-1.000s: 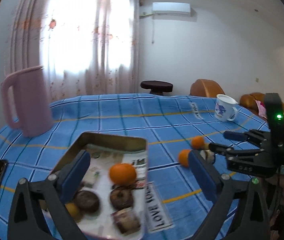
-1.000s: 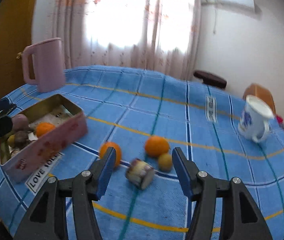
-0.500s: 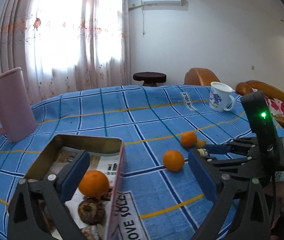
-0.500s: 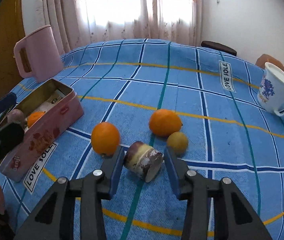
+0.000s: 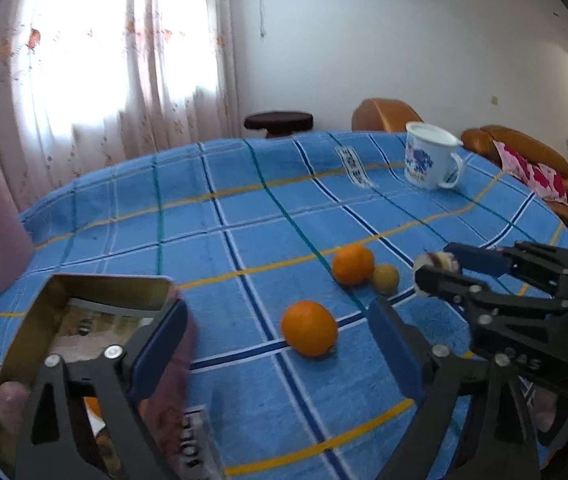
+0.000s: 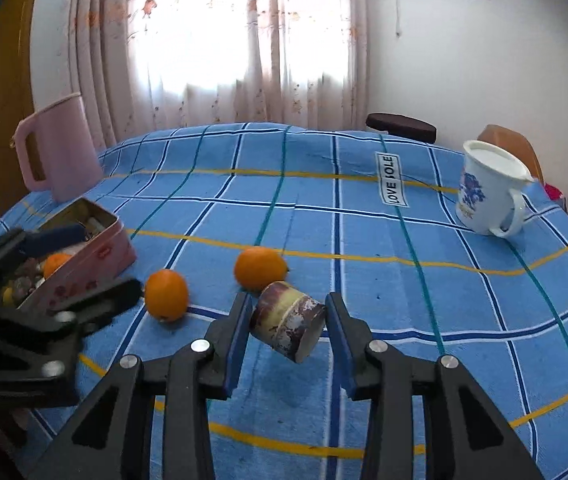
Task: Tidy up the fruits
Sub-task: 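Grasp an orange with the left tool while the right tool grasps the striped jar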
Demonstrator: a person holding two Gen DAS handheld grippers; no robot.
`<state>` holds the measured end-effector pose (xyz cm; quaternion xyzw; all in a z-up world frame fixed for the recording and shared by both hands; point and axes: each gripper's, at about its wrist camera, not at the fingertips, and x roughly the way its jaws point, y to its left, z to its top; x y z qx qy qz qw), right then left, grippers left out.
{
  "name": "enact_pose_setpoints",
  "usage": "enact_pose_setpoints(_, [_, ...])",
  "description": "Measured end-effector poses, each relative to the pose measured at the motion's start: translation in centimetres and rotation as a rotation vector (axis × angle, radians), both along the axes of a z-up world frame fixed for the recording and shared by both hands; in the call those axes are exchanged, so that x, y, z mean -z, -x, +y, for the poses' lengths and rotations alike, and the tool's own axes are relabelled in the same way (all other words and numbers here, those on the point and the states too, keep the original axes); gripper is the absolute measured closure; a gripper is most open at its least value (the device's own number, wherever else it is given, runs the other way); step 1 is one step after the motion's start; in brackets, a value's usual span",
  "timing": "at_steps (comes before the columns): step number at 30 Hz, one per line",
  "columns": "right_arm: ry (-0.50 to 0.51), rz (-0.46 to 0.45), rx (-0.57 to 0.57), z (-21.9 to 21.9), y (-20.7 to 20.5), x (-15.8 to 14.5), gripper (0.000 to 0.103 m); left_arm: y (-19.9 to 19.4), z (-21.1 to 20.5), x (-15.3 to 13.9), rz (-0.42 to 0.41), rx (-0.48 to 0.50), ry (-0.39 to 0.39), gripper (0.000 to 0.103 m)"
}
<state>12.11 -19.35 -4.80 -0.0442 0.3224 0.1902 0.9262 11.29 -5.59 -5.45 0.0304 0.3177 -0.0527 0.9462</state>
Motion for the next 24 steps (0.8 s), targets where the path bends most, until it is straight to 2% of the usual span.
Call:
enact_pose_setpoints(1, [-0.003, -0.002, -0.001, 0.0, 0.0, 0.0, 0.064, -0.3, -0.2, 0.2, 0.013, 0.001, 0.002, 0.021])
enact_pose_setpoints(7, [-0.001, -0.014, -0.010, 0.0, 0.3, -0.2, 0.063, -3.0, -0.9, 1.9, 0.141, 0.045, 0.037, 0.037])
enact_pose_setpoints(8, [-0.001, -0.011, -0.013, 0.0, 0.2, -0.1, 0.063, -3.4, -0.9, 2.3, 0.171, 0.050, 0.042, 0.042])
enact_pose_setpoints(9, [-0.002, -0.006, -0.016, 0.0, 0.2, 0.0, 0.063, -3.8, -1.0, 2.7, 0.202, 0.057, 0.046, 0.054])
enact_pose_setpoints(10, [-0.002, -0.003, -0.018, 0.1, 0.1, 0.0, 0.063, -3.9, -1.1, 2.9, 0.215, 0.066, 0.049, 0.059])
enact_pose_setpoints(12, [0.000, -0.001, -0.023, 0.2, 0.0, 0.0, 0.063, -4.0, -1.3, 3.1, 0.231, 0.080, 0.052, 0.063])
enact_pose_setpoints(16, [-0.002, -0.024, -0.028, 0.2, 0.5, -0.2, 0.063, -3.4, -1.1, 2.7, 0.205, 0.089, 0.071, 0.064])
enact_pose_setpoints(24, [-0.027, -0.082, -0.050, 0.0, 1.6, -0.9, 0.063, -1.4, -0.2, 0.9, 0.073, 0.066, 0.089, 0.064])
